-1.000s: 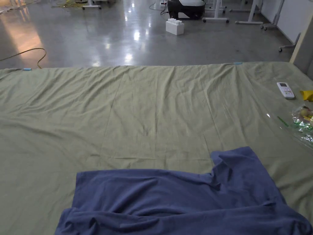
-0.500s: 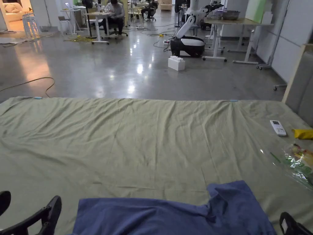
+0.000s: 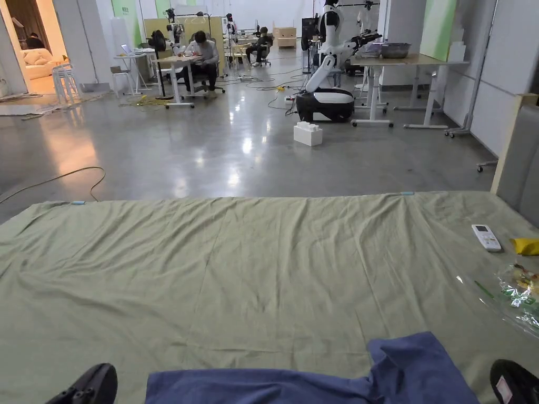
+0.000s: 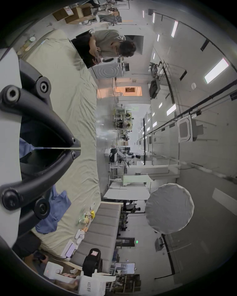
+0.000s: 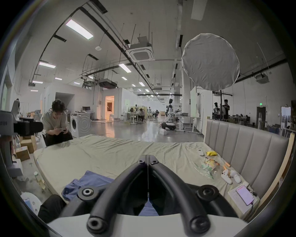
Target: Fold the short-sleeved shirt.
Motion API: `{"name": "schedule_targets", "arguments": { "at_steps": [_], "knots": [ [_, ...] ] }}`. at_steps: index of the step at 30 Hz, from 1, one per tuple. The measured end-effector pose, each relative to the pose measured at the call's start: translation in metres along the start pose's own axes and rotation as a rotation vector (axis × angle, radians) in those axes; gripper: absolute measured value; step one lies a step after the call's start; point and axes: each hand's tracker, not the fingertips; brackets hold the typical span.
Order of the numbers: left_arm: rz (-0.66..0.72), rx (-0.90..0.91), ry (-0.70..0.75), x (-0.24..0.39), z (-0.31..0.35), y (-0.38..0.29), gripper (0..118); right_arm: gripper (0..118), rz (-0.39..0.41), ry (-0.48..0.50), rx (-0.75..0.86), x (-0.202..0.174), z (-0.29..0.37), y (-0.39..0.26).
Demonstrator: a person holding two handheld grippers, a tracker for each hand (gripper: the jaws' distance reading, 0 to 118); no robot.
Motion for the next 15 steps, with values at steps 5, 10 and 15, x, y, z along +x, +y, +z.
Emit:
{"name": "schedule_targets", "arguments": {
  "at_steps": [5, 10, 15],
  "knots": [
    [-0.009, 0.038, -0.036, 0.009, 0.001, 0.005, 0, 0, -0.069, -0.003, -0.085, -0.001, -0.001, -0.006],
    [-0.009, 0.04, -0.037, 0.007, -0.004, 0.008, 0, 0, -0.091, -0.003, -0.051, 0.003, -0.003, -0.003],
    [0.018, 0.019, -0.035, 0.0, -0.009, 0.001, 0, 0, -0.101, -0.014, -0.063, 0.004, -0.01, -0.005]
  ]
}}
